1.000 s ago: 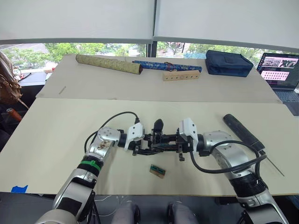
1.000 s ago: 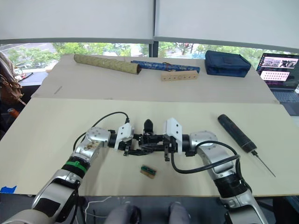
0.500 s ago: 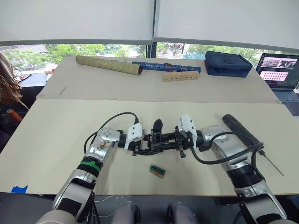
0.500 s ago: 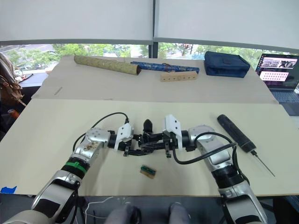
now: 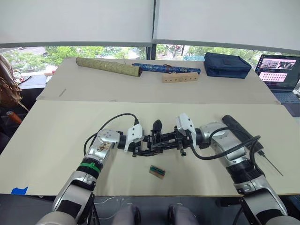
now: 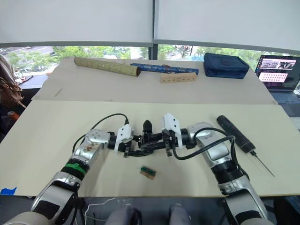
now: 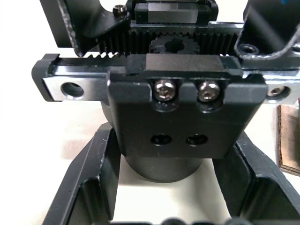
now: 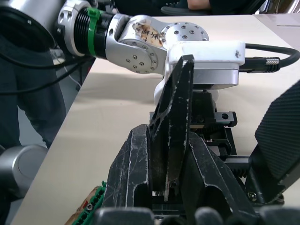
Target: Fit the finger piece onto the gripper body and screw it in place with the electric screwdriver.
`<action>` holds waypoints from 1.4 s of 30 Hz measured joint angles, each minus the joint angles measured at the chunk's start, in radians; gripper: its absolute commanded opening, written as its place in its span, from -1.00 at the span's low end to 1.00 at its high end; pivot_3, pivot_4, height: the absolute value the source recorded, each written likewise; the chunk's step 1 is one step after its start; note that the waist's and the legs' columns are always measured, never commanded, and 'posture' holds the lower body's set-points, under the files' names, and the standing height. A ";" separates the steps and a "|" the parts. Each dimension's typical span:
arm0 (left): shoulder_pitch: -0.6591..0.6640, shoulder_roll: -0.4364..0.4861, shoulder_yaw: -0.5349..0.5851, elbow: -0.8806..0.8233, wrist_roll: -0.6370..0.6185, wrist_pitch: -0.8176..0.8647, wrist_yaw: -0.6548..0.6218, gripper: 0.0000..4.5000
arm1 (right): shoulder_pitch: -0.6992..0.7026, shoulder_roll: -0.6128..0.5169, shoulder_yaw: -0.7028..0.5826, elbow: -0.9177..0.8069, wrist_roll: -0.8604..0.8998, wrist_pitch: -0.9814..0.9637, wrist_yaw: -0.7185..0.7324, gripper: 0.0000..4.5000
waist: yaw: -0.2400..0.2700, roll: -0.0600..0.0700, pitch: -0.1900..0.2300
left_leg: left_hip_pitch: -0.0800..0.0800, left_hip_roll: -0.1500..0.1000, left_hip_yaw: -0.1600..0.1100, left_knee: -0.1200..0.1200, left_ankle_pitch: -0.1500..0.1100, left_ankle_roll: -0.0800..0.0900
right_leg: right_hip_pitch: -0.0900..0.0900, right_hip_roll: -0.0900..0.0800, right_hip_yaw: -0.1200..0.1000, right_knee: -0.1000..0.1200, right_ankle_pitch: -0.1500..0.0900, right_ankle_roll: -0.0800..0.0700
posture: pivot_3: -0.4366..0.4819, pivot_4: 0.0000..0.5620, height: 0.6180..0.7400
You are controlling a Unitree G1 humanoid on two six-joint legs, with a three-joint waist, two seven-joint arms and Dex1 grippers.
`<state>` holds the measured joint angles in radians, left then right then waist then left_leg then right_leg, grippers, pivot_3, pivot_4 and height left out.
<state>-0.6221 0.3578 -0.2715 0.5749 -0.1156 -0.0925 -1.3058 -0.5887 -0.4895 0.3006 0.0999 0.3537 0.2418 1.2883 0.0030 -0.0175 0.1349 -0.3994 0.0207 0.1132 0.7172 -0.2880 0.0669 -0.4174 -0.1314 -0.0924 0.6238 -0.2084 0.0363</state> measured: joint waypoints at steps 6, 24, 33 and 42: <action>0.007 0.001 0.000 -0.013 0.001 0.007 0.011 0.01 | -0.026 -0.020 0.026 -0.005 -0.026 -0.013 0.014 -0.81 | -0.001 0.000 -0.001 | 0.000 0.000 0.000 0.000 0.000 0.000 | -0.001 -0.001 0.000 0.000 0.000 0.000 | -0.05 -0.47 1.00; 0.012 0.006 0.003 -0.019 0.001 0.010 0.017 0.01 | -0.072 -0.015 0.041 0.024 -0.026 0.044 0.035 -0.81 | -0.006 0.000 -0.002 | 0.001 0.000 0.000 -0.001 -0.001 0.002 | -0.001 -0.002 0.000 0.000 0.000 -0.001 | -0.05 -0.47 1.00; 0.015 0.006 0.003 -0.025 0.000 0.008 0.017 0.01 | -0.059 -0.019 0.036 -0.012 -0.026 0.049 0.025 -0.81 | -0.005 0.000 -0.002 | 0.000 0.000 0.000 -0.001 -0.001 0.001 | -0.002 -0.003 0.000 0.000 0.000 -0.001 | -0.05 -0.47 1.00; 0.015 -0.002 0.004 -0.026 -0.002 0.001 0.013 0.01 | 0.007 0.052 -0.016 -0.031 0.012 -0.038 0.033 0.39 | -0.001 0.001 -0.001 | -0.005 -0.002 0.000 -0.001 -0.001 0.001 | -0.004 -0.002 -0.001 0.001 0.000 -0.001 | -0.05 -0.47 1.00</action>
<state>-0.6072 0.3561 -0.2680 0.5484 -0.1172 -0.0914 -1.2929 -0.5820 -0.4380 0.2851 0.0686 0.3653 0.2034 1.3216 0.0015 -0.0162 0.1338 -0.4047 0.0191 0.1131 0.7160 -0.2887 0.0679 -0.4218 -0.1339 -0.0934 0.6246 -0.2087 0.0350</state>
